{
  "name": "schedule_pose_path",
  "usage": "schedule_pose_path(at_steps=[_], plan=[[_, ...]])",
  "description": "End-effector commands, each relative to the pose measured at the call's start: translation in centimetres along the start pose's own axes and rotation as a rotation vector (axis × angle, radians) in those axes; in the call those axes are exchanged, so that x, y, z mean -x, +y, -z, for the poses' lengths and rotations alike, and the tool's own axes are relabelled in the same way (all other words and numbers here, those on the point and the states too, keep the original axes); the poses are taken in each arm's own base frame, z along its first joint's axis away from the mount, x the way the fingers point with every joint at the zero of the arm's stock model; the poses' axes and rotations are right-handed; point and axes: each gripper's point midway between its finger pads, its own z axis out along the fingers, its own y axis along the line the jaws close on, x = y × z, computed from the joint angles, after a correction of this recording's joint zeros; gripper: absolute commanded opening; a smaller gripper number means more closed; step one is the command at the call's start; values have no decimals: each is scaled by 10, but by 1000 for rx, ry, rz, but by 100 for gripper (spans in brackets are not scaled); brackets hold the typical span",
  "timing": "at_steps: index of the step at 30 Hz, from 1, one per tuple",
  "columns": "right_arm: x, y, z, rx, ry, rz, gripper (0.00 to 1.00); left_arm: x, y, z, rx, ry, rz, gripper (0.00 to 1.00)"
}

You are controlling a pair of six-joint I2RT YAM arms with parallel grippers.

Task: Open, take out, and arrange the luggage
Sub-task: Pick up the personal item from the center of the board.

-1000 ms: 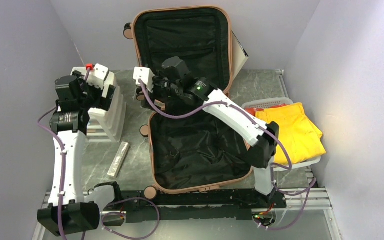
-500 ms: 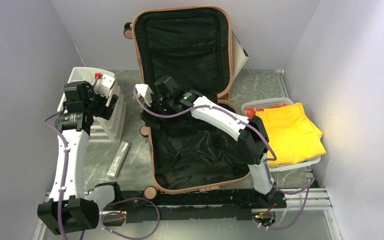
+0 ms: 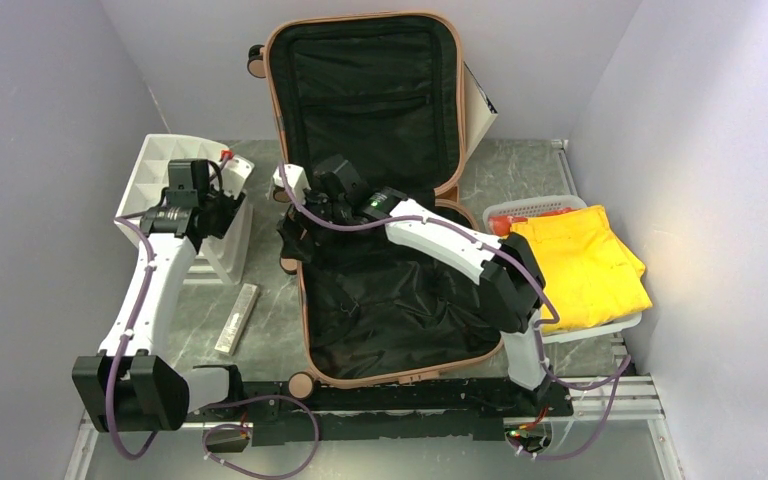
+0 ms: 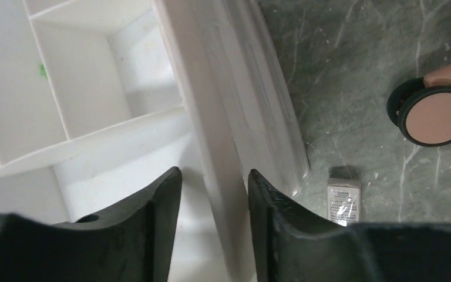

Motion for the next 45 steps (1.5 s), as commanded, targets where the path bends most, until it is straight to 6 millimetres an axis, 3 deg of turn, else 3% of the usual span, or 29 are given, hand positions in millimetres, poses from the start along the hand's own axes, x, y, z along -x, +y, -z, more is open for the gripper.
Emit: schedule_pose_path(at_steps=[1,8,14,17,22,26,28,30,32,36,38,41,43,45], plan=[[37,8,-11,58,-130,-97,100,8,25,8,117,9,34,43],[38,9,-44,129,-183,-292,100,21,29,12,101,-7,48,7],[35,11,-71,207,-211,-472,100,49,40,36,101,-98,23,5],[45,18,-69,257,-232,-458,100,61,44,45,102,-153,-29,5],[50,35,-62,286,-215,-254,100,60,52,31,116,-131,-73,5],[51,53,-38,333,-196,-172,100,54,75,16,200,-91,-40,9],[54,63,-24,348,-196,-126,100,51,89,11,230,-75,-7,17],[55,69,-12,339,-186,-63,100,49,97,9,236,-78,12,36],[55,74,3,333,-170,1,100,47,102,6,237,-75,21,61],[54,83,43,296,-152,145,100,55,97,21,197,-120,31,95],[45,83,65,266,-129,213,100,69,80,42,108,-207,8,96],[32,75,102,213,-95,280,100,81,33,79,-71,-320,-52,96],[26,67,125,177,-95,303,100,73,0,91,-178,-328,-97,96],[15,63,145,167,-93,322,100,52,-29,88,-255,-279,-131,96]])
